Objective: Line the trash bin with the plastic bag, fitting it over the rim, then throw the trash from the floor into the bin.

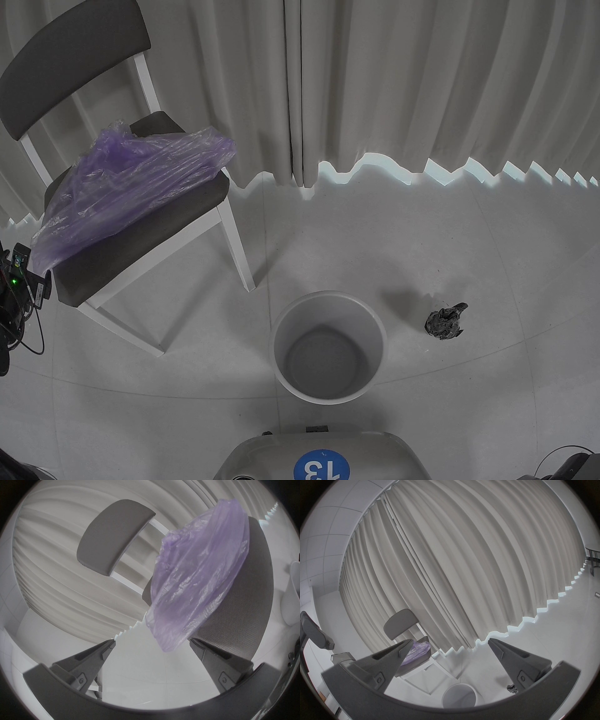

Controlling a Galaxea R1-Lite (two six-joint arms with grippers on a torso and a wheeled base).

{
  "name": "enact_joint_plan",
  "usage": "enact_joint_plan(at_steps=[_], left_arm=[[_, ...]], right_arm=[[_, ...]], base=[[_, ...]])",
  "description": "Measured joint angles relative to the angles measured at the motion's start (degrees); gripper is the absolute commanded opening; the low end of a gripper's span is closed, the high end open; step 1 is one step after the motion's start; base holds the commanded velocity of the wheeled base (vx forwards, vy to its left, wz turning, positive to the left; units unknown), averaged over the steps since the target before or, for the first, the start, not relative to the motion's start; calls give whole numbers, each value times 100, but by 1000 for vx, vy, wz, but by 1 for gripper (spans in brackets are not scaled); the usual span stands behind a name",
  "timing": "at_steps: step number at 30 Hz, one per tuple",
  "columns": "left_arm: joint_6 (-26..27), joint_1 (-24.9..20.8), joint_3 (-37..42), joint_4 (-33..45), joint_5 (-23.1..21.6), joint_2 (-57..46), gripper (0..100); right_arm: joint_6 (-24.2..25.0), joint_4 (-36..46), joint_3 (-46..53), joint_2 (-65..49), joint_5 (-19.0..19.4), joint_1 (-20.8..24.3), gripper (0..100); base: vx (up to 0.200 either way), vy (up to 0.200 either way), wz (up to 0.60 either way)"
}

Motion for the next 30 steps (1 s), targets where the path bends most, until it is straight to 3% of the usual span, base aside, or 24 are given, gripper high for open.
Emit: enact_joint_plan(at_steps=[8, 30], left_arm=[[-22, -61, -113, -247, 317, 243, 100], [-121, -162, -339, -349, 451, 239, 100]], right_arm=[[-2, -5, -20, -27, 2, -2, 100], [-7, -9, -39, -121, 22, -2, 100]], base=[[0, 0, 0], [0, 0, 0]])
